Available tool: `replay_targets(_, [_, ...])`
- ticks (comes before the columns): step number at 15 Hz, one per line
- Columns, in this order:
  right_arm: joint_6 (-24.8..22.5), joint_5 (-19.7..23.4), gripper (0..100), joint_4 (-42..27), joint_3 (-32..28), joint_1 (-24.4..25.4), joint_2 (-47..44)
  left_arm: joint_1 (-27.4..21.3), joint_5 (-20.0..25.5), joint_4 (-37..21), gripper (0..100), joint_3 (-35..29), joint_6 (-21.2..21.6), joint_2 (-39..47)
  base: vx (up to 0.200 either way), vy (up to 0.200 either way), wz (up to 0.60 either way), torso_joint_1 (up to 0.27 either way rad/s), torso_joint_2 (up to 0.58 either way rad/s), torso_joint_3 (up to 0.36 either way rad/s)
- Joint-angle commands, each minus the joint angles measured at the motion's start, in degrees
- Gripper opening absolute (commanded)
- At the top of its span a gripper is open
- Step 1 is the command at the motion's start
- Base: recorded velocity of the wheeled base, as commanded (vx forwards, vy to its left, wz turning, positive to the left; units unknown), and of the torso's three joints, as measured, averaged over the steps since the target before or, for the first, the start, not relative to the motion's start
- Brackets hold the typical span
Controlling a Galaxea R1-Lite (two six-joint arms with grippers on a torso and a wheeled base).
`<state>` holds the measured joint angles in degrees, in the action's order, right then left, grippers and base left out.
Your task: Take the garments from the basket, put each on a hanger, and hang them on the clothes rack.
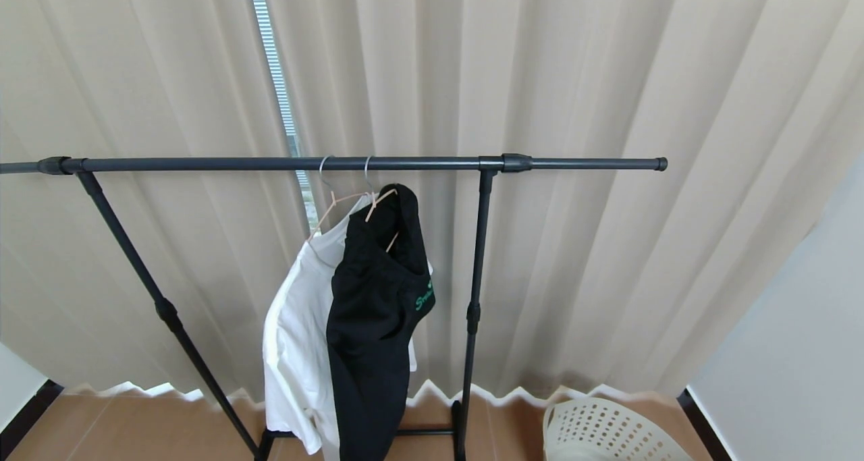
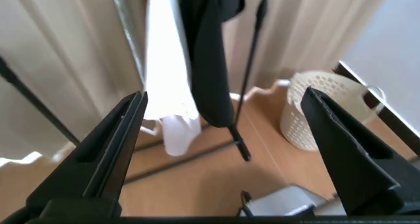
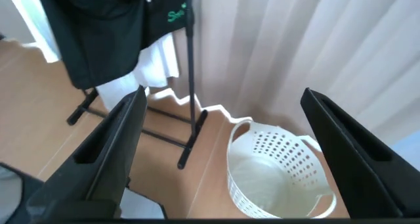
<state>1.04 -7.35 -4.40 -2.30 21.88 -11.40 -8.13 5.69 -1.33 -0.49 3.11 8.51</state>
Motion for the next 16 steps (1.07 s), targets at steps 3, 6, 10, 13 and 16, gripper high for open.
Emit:
replay_targets(3, [-0.1,0.0,100,-0.2,0.3,-10.2,6.3,2.2,-2.8,0.0,100,0.0,-0.5,-2.8,0.0,0.0,0.0,0.0,0.0,0.0])
replay_targets(6, [-0.1,0.1,100,-0.1,0.4,-16.7,6.5,10.4,-2.3,0.0,100,0.0,0.0,-4.2,0.0,0.0,0.0,0.0,0.0,0.0])
replay_targets(10, [0.2,-0.9,100,0.3,0.5,-21.5,11.4,10.3,-2.2,0.7,100,0.3,-2.1,-4.3,0.0,0.0,0.0,0.0,0.0,0.0])
replay_targets(13, [-0.7,8.7,100,-0.4,0.1,-21.5,11.4,10.3,-2.2,0.7,100,0.2,-2.3,-4.3,0.0,0.0,0.0,0.0,0.0,0.0])
replay_targets(16, [-2.2,11.0,100,-0.5,0.1,-21.5,11.4,10.3,-2.2,0.7,100,0.2,-2.3,-4.3,0.0,0.0,0.0,0.0,0.0,0.0])
